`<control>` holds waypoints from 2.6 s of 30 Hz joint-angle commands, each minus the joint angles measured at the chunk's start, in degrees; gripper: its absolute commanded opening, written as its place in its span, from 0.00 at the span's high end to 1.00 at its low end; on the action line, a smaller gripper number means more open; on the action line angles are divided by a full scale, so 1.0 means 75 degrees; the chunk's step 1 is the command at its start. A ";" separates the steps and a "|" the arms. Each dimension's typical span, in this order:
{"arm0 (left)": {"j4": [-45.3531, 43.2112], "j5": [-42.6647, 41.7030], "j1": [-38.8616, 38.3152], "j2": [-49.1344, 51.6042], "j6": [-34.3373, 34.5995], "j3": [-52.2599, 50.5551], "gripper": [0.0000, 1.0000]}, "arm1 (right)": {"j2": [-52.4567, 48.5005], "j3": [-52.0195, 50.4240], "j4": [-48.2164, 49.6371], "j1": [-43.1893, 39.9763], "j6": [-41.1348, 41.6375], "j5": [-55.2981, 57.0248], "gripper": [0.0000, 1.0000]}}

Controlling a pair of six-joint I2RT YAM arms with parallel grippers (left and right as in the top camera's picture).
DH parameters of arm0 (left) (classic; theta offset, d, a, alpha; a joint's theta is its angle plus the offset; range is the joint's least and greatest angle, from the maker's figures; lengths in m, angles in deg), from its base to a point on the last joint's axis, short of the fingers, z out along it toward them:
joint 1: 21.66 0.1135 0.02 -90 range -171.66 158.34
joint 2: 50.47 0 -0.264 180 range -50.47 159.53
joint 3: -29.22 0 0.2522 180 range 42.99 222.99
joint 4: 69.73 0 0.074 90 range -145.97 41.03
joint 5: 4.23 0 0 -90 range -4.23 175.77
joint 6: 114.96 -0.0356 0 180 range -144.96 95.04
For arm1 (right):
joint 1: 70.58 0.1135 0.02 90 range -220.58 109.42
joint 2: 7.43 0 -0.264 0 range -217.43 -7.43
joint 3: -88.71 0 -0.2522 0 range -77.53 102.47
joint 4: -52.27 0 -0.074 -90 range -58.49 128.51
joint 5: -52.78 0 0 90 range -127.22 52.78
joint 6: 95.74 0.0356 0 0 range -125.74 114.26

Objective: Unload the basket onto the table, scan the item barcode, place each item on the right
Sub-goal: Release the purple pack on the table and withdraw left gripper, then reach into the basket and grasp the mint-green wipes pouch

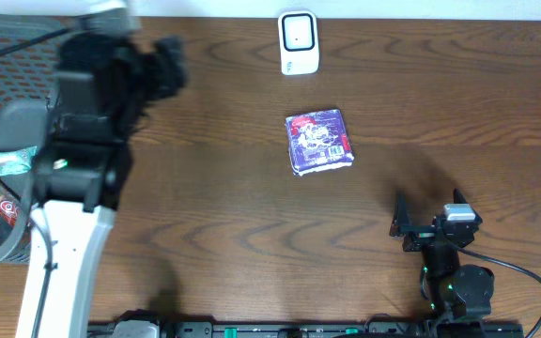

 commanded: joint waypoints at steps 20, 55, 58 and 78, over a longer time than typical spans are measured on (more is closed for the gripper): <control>0.1848 0.2556 0.5167 0.1119 -0.0210 0.0047 0.02 | 0.0032 -0.0026 -0.0012 0.0052 0.0079 -0.0009 0.01; -0.0356 0.1131 0.5470 0.5479 0.1110 0.0047 0.02 | 0.0032 -0.0026 -0.0012 0.0052 0.0079 -0.0009 0.01; -0.0513 0.1131 0.5470 0.5718 0.1110 0.0047 0.01 | 0.0032 -0.0026 -0.0015 0.0052 0.0079 -0.0009 0.01; -0.0189 0.1134 0.5470 0.5665 0.1105 0.0047 0.93 | 0.0032 -0.0026 -0.0012 0.0052 0.0079 -0.0009 0.01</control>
